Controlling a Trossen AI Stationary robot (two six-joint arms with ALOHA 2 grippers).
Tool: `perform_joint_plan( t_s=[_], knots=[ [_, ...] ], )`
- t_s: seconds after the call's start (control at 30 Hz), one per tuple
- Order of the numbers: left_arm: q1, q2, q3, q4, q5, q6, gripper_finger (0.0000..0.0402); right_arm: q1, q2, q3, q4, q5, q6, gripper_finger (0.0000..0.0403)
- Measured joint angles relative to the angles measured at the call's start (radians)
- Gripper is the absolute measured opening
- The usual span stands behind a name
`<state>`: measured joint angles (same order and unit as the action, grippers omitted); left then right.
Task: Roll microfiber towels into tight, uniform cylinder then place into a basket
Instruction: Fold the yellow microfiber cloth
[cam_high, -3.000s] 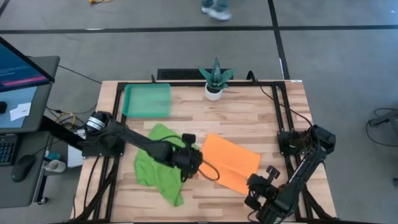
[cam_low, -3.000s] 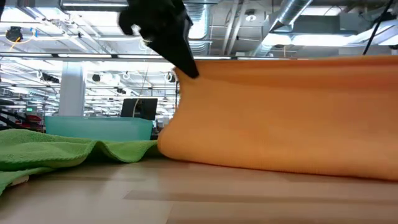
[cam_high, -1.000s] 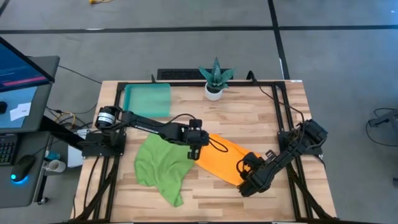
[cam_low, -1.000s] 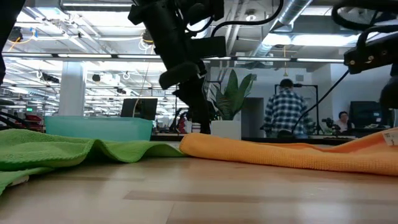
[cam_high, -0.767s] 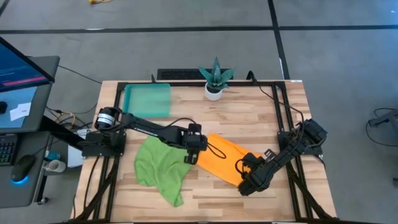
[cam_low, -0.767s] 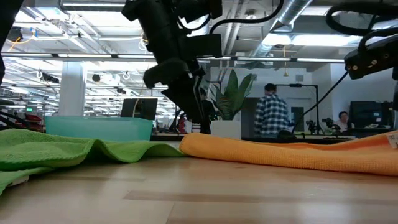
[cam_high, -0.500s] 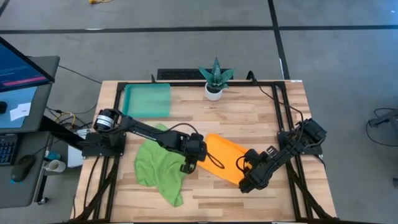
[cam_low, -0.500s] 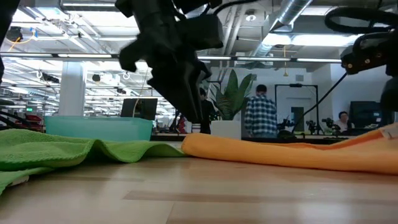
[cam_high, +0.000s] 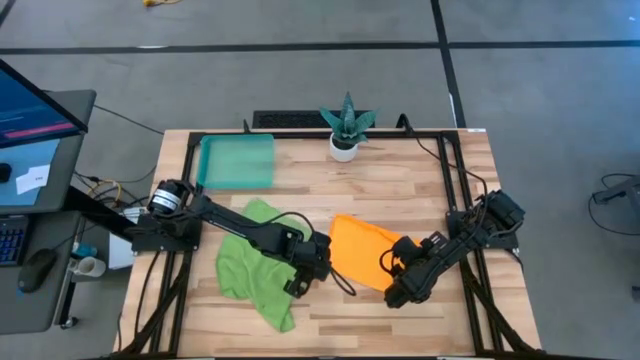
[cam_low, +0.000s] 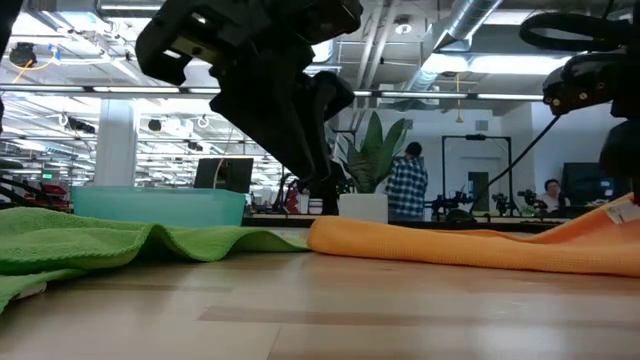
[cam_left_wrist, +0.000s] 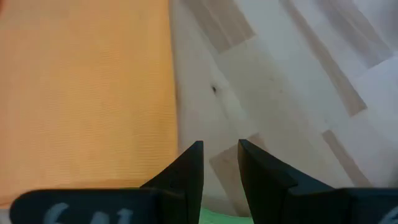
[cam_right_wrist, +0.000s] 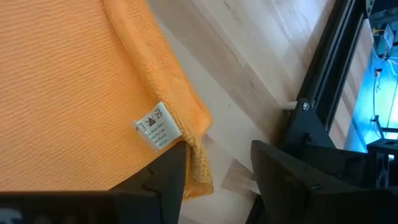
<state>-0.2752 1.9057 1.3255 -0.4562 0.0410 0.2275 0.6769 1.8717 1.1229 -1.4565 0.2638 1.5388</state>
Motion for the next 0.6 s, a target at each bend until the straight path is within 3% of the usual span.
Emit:
perform_joint_plan(
  t_s=[0.23, 0.6],
  knots=[
    [-0.002, 0.0, 0.0, -0.001, 0.0, -0.011, 0.0091, -0.005, 0.0, 0.0, -0.034, 0.046, -0.002, 0.0252],
    [-0.014, 0.0, 0.0, -0.001, 0.0, 0.002, 0.0091, -0.003, -0.027, 0.001, -0.115, 0.09, 0.025, 0.0255]
  ],
)
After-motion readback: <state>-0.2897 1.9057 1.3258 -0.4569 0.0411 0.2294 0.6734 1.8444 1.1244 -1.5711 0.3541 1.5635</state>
